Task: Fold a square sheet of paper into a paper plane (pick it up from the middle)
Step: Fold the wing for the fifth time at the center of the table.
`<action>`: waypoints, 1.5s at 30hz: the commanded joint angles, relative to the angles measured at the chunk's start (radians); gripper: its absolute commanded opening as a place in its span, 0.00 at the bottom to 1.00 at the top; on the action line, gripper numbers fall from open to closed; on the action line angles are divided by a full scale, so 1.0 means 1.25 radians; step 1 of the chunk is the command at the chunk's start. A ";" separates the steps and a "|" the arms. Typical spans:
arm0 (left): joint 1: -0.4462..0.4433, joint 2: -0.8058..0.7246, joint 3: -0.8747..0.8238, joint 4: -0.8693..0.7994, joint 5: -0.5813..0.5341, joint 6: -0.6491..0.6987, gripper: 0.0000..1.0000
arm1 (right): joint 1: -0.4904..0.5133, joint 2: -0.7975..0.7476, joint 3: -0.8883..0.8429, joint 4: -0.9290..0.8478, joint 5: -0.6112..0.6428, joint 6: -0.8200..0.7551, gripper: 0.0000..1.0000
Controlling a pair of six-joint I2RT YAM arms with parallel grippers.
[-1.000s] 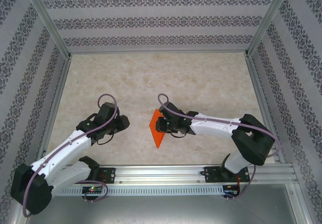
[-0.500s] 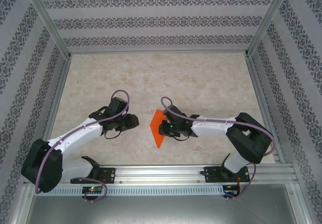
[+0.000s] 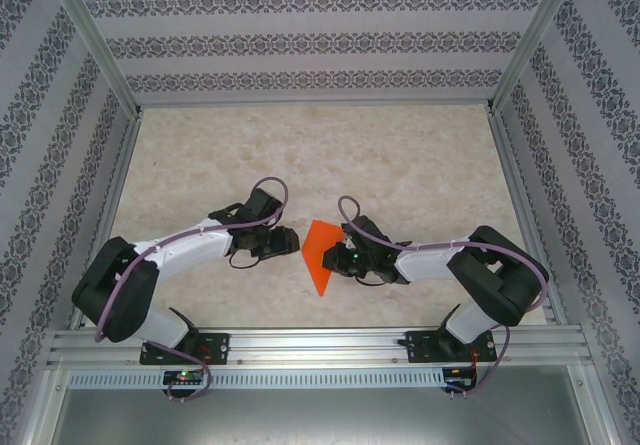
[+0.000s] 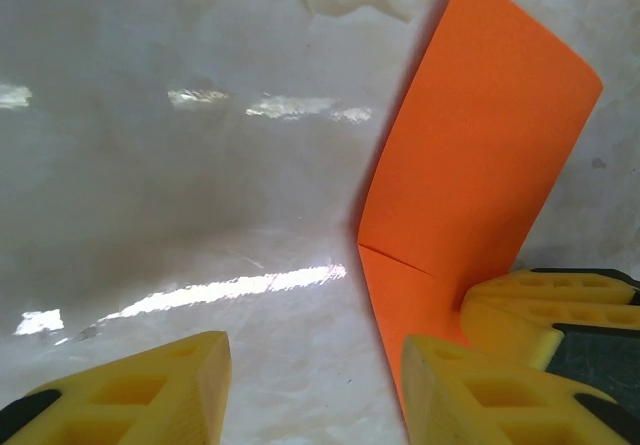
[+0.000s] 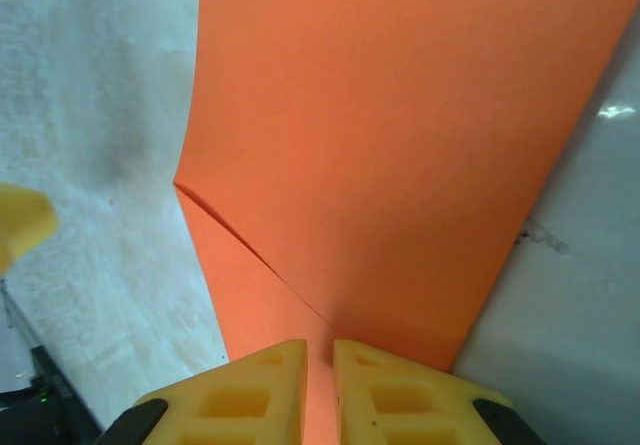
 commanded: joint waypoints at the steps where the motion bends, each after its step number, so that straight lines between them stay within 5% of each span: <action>1: -0.022 0.033 0.031 0.051 0.026 -0.022 0.49 | -0.008 0.030 -0.039 0.070 -0.028 0.012 0.16; 28: -0.055 0.178 0.094 0.149 0.086 -0.067 0.45 | -0.041 0.076 -0.075 0.118 -0.057 -0.004 0.17; 45: -0.037 0.187 0.120 0.179 0.134 0.012 0.16 | -0.073 0.070 -0.055 0.085 -0.086 -0.037 0.19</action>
